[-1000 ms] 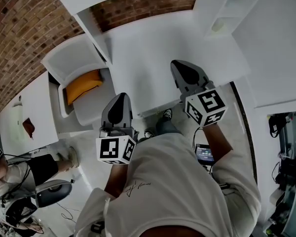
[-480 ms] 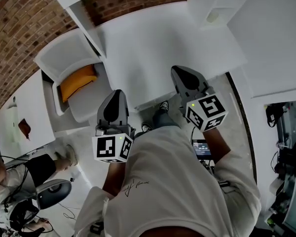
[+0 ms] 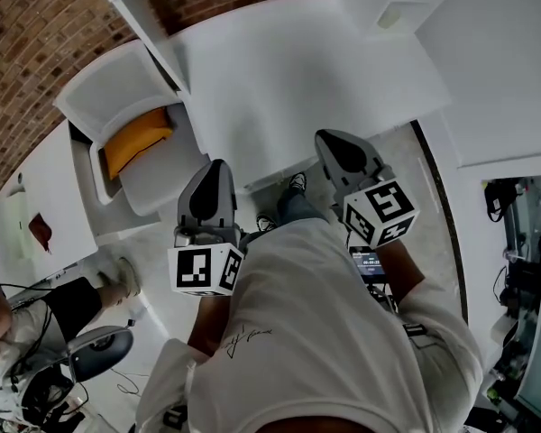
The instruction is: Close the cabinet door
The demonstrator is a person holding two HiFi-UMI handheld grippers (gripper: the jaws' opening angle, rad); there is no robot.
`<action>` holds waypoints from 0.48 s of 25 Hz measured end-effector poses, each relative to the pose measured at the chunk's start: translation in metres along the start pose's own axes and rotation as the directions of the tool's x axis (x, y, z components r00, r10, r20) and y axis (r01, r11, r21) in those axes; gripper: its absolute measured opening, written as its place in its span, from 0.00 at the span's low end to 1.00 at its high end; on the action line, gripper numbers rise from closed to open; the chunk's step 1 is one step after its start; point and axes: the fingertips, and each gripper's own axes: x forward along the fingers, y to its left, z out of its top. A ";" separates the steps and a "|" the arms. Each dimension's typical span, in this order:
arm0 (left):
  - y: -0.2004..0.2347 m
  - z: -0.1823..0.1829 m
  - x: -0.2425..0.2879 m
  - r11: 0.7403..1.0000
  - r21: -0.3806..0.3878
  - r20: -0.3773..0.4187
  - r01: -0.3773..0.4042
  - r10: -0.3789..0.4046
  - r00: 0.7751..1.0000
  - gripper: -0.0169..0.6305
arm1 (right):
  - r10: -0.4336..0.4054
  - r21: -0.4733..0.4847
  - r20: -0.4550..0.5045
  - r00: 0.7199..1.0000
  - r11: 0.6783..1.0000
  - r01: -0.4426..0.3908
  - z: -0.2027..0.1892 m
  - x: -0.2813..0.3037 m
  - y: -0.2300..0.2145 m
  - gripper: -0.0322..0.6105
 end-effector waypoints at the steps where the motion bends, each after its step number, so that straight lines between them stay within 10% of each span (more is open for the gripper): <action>1: -0.001 -0.001 0.000 1.000 -0.003 -0.001 0.003 -0.003 1.000 0.05 | 0.004 0.002 -0.006 1.000 1.000 -0.004 -0.002 -0.001 0.002 0.09; 12: -0.007 0.001 0.004 1.000 0.002 -0.004 0.026 -0.026 1.000 0.05 | 0.036 -0.001 -0.038 0.999 0.999 -0.036 -0.004 -0.007 0.002 0.09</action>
